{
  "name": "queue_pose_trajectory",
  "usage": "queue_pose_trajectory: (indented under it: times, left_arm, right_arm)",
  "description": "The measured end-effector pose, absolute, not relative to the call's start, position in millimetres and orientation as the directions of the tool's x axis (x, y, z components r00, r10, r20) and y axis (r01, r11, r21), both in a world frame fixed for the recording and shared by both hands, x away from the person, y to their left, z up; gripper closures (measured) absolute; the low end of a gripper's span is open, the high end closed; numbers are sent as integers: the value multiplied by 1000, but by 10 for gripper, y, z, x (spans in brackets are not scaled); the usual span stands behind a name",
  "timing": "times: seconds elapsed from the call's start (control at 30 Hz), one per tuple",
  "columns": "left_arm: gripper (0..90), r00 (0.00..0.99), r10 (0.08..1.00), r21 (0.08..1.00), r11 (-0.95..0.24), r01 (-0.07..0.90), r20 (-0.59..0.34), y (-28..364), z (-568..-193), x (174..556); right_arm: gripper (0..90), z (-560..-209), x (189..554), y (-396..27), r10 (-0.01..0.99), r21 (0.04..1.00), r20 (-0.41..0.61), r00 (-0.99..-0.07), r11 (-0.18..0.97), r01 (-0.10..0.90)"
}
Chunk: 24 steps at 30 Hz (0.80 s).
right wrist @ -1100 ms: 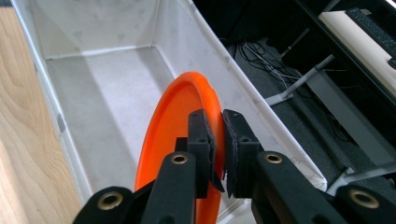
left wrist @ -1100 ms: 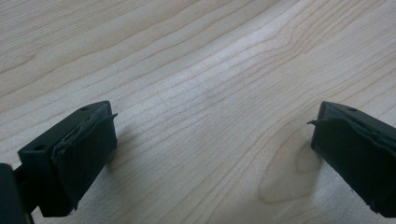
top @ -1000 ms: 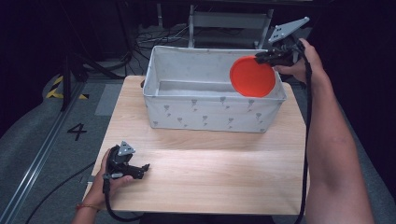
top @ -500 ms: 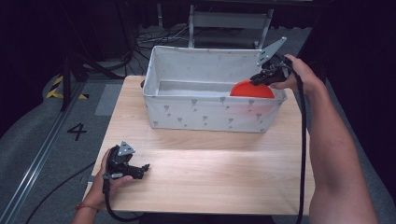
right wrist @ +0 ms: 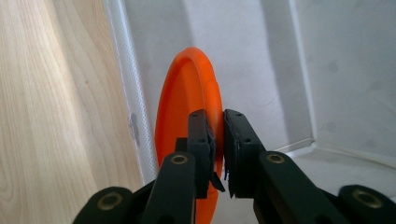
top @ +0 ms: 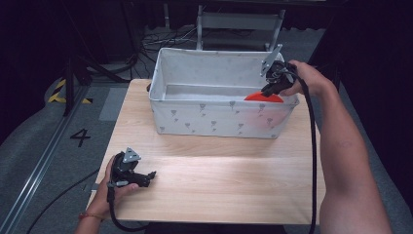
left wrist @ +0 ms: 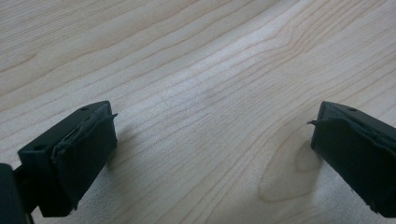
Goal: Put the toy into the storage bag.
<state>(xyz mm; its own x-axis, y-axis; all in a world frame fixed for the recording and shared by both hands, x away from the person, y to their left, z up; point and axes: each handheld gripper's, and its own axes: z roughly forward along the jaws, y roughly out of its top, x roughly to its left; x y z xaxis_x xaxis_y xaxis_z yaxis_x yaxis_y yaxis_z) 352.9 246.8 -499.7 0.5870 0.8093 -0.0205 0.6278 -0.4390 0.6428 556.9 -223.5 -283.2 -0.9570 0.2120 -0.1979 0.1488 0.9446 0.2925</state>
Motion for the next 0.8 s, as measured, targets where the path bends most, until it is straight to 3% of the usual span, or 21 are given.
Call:
queue_pose_trajectory:
  times: [0.33, 0.8]
  left_arm:
    - [5, 587, 809, 642, -438, 629, -23, 2467, -4997, 3529]
    - [5, 588, 809, 642, -439, 628, -22, 2467, -4997, 3530]
  right_arm:
    - [812, -3027, 5601, -2026, 153, 173, -157, -976, 977, 125]
    - [845, -3067, 5669, -2070, 198, 183, -135, -971, 968, 172]
